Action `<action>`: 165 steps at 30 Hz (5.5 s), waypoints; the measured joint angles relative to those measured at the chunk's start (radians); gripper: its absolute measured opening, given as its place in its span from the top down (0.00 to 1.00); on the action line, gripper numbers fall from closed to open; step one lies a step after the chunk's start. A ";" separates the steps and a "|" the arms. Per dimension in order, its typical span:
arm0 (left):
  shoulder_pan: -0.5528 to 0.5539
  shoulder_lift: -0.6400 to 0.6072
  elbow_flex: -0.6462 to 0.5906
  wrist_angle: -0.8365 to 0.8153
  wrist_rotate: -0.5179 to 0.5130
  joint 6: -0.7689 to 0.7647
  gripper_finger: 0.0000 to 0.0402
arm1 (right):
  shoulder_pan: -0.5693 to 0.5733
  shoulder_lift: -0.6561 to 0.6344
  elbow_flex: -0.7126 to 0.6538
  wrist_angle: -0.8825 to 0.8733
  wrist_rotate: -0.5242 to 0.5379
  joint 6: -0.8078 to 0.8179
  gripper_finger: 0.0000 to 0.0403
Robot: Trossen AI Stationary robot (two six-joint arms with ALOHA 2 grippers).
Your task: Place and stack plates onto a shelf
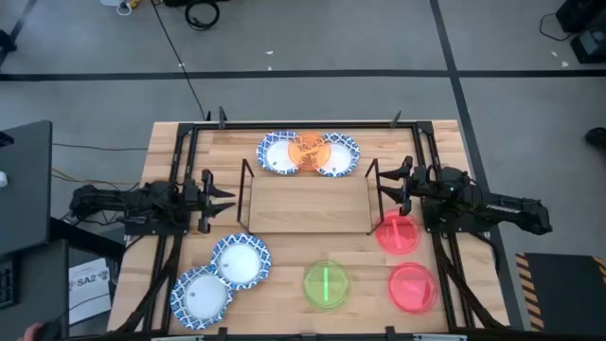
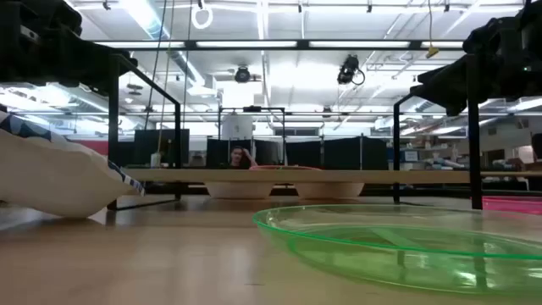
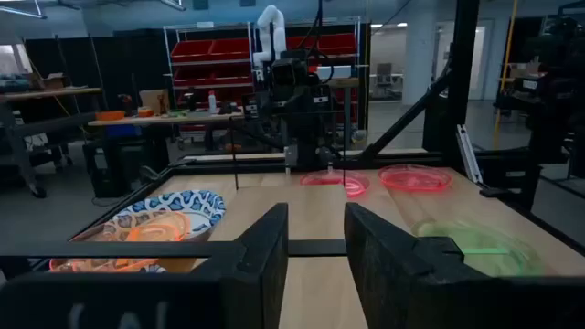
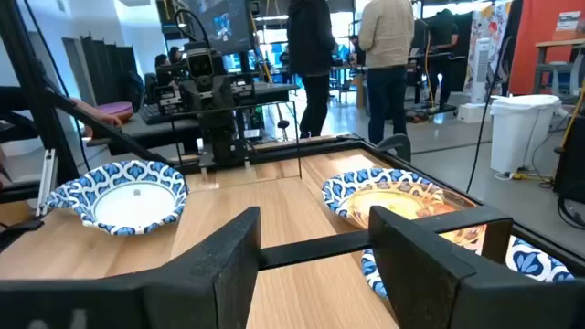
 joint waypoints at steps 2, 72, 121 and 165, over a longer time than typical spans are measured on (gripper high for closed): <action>0.000 0.000 0.000 0.000 0.000 0.000 0.71 | 0.000 0.000 0.000 0.000 0.000 0.000 0.48; 0.007 0.005 0.000 -0.001 0.000 0.000 0.71 | 0.000 0.000 0.000 0.002 0.001 -0.012 0.48; 0.007 0.005 0.000 0.000 0.000 0.000 0.71 | 0.000 0.026 0.144 0.203 0.140 0.188 0.05; 0.007 0.005 0.000 0.000 0.000 -0.001 0.71 | -0.479 1.462 1.092 -0.282 -0.116 0.280 0.14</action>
